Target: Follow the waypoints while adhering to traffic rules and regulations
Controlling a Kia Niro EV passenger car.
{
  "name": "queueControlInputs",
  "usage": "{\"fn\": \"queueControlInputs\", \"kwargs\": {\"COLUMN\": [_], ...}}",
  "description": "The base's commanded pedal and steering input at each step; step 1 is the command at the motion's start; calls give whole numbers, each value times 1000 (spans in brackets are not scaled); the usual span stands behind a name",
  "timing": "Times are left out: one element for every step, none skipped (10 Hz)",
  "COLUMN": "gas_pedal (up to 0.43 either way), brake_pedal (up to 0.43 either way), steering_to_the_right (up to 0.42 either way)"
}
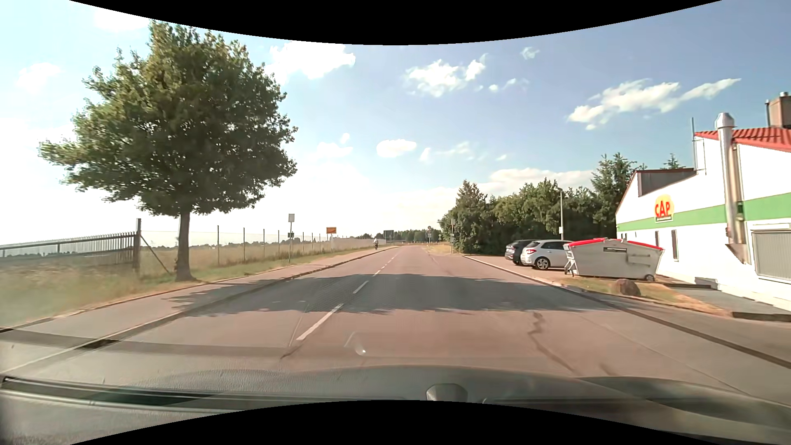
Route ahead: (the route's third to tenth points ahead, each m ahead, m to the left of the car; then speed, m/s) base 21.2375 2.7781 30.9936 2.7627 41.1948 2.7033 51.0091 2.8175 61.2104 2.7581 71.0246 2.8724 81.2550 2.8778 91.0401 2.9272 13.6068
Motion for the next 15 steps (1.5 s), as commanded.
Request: {"fn": "queueControlInputs", "kwargs": {"gas_pedal": [157,157,157,157,157,157,157,157,157,157,157,157,157,157,157], "brake_pedal": [6,6,6,6,6,6,6,6,6,6,6,6,6,6,6], "steering_to_the_right": [-4,-4,-5,-6,-6,-6,-6,-6,-7,-6,-6,-6,-5,-5,-3]}}
